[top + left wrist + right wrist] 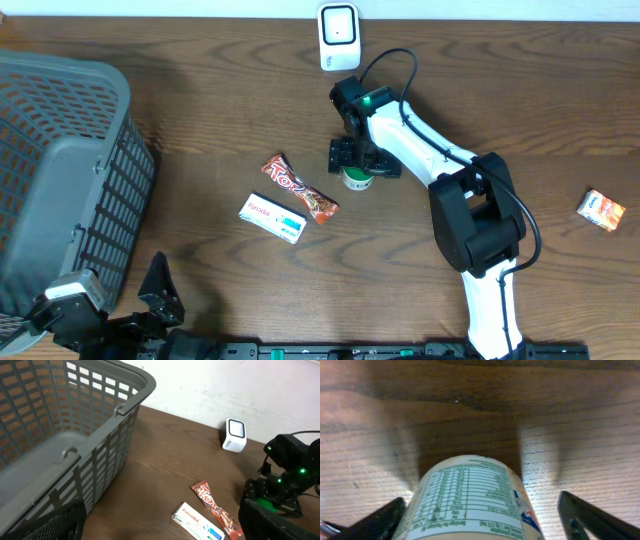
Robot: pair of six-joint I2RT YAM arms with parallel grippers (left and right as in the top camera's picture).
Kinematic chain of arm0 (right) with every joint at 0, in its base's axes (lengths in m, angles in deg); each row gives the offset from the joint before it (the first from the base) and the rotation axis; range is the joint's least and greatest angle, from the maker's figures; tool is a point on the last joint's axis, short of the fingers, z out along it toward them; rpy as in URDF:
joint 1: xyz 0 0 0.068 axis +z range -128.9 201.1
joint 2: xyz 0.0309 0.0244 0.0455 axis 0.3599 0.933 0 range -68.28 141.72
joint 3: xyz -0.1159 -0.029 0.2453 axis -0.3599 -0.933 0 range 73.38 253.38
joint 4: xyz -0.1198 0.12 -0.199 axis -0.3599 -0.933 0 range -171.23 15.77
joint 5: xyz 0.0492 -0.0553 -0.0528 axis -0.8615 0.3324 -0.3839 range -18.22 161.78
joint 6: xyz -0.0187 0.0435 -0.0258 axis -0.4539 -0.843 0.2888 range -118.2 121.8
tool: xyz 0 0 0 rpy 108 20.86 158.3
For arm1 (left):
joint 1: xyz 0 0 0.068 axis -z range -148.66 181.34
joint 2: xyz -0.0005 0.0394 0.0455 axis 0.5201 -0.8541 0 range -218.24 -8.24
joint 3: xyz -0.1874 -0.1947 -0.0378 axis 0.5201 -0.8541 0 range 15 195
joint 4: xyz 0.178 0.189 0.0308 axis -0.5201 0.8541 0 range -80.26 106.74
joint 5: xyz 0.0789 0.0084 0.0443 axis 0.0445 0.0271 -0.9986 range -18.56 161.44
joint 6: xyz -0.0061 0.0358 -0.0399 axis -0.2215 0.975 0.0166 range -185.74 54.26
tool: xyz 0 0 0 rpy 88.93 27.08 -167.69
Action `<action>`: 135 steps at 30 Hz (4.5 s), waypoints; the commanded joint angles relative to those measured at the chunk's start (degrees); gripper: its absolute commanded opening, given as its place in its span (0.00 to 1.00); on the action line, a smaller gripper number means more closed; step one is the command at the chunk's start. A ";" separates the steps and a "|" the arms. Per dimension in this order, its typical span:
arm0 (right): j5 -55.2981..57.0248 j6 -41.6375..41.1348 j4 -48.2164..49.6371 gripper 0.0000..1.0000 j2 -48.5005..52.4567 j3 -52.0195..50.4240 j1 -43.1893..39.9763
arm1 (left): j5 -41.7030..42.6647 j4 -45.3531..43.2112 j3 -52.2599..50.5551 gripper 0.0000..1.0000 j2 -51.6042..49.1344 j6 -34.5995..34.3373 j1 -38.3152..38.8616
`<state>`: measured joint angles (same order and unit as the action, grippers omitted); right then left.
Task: Scan the item barcode
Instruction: 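Move the right gripper over the green-lidded jar and grasp it, then lift the jar and hold its label up to the scanner, then carry the jar right and set it down near the orange box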
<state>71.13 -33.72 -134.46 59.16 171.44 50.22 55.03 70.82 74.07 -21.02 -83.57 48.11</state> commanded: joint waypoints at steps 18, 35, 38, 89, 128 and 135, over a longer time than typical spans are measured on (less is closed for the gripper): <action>-10.43 6.14 -11.13 0.59 -0.39 7.30 -0.22 | 0.31 -0.24 -0.04 0.97 -0.02 -0.07 0.02; -19.85 15.45 -33.90 0.62 -0.39 22.58 -0.59 | 0.31 -0.24 -0.04 0.97 -0.02 -0.07 0.02; -19.85 15.43 -33.86 0.62 -0.39 22.58 -0.59 | 0.31 -0.24 -0.04 0.97 -0.02 -0.07 0.02; 23.58 34.47 40.37 0.45 3.48 24.24 -0.66 | 0.31 -0.24 -0.04 0.97 -0.02 -0.07 0.02; 36.96 49.55 62.47 0.56 15.69 24.30 -2.58 | 0.31 -0.24 -0.04 0.97 -0.02 -0.07 0.02; 41.18 47.17 38.32 0.64 5.03 24.30 -3.89 | 0.31 -0.24 -0.04 0.97 -0.02 -0.07 0.02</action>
<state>107.11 15.34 -87.62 74.77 194.83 47.58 55.06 70.80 74.07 -21.02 -83.57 48.11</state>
